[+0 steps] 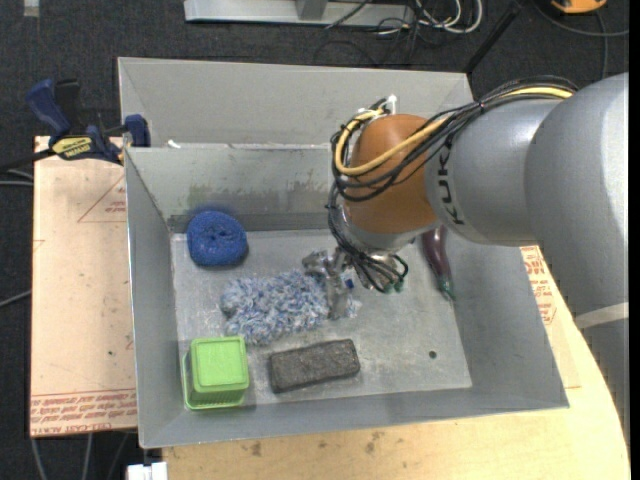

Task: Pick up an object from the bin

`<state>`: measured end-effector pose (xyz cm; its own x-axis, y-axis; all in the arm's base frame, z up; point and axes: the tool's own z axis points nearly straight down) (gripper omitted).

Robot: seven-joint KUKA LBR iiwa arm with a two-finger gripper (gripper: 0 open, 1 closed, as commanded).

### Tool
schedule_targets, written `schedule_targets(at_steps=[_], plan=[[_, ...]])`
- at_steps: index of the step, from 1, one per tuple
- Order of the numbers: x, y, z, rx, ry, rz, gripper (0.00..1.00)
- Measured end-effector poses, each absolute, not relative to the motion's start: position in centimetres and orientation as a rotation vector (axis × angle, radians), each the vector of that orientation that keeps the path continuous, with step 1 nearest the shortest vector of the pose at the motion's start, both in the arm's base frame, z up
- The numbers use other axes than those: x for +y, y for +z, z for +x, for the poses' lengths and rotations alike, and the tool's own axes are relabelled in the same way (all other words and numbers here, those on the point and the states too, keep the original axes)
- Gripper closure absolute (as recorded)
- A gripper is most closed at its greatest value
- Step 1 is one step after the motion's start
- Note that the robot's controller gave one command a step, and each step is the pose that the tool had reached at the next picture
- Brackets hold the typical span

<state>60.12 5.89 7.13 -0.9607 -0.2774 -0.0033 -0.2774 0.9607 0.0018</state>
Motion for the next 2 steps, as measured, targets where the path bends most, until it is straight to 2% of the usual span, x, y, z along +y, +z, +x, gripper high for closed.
schedule_targets(at_steps=[1, 2], plan=[[5.9, 7.1, 60.1, 3.108, 0.004, -0.44, 1.0], [5.8, 23.5, 62.0, 3.1, 0.0, -0.454, 1.0]])
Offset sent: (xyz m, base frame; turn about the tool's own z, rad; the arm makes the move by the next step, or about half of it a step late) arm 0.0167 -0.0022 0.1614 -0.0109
